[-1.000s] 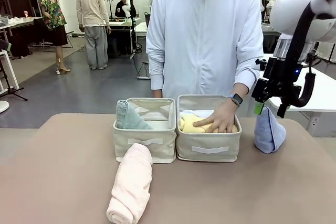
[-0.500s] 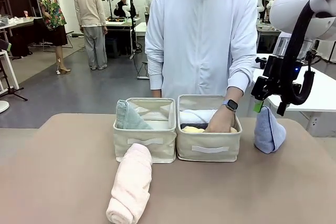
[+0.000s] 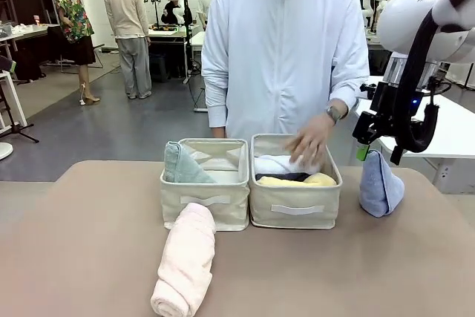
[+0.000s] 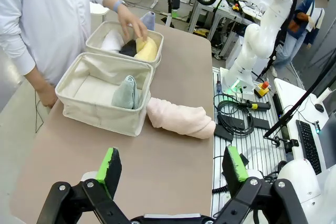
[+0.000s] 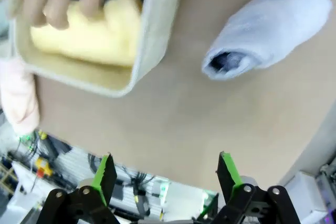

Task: Sort the towels based on their folding style.
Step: Pick up another triangle-folded towel from the table and place it in the left Fabric basket.

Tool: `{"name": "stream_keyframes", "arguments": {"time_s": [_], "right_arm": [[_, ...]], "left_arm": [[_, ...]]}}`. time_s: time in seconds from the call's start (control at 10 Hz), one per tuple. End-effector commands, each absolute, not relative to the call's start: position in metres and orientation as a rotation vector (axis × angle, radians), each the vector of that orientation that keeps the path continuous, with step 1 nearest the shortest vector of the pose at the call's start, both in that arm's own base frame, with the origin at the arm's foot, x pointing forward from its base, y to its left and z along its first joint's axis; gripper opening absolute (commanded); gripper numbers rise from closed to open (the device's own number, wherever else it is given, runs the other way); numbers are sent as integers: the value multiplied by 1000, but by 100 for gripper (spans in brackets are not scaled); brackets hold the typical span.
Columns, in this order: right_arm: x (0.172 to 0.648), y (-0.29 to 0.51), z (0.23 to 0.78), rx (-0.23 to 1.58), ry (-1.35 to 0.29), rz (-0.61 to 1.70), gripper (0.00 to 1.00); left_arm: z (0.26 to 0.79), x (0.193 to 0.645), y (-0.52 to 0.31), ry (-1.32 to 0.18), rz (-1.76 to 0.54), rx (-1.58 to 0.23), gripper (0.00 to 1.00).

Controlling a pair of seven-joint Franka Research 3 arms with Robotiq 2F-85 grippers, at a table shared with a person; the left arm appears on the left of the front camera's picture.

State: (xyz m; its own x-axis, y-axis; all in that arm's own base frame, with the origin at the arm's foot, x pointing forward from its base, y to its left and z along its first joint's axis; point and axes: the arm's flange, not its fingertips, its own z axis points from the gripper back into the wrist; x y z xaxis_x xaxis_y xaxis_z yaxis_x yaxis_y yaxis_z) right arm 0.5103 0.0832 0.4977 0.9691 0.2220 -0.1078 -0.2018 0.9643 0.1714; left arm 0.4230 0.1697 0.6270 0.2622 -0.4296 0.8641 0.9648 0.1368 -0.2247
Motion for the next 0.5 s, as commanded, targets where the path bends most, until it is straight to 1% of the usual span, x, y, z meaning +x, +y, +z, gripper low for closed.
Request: {"name": "stream_keyframes", "arguments": {"time_s": [0.0, 0.1, 0.4], "right_arm": [[516, 89, 483, 11, 54, 84, 100], [519, 89, 477, -34, 34, 51, 100], [533, 92, 454, -70, 21, 17, 100]], "left_arm": [[629, 421, 169, -736, -1146, -921, 100], [629, 421, 169, -736, -1146, -921, 100], [629, 421, 169, -736, -1146, -921, 100]]}}
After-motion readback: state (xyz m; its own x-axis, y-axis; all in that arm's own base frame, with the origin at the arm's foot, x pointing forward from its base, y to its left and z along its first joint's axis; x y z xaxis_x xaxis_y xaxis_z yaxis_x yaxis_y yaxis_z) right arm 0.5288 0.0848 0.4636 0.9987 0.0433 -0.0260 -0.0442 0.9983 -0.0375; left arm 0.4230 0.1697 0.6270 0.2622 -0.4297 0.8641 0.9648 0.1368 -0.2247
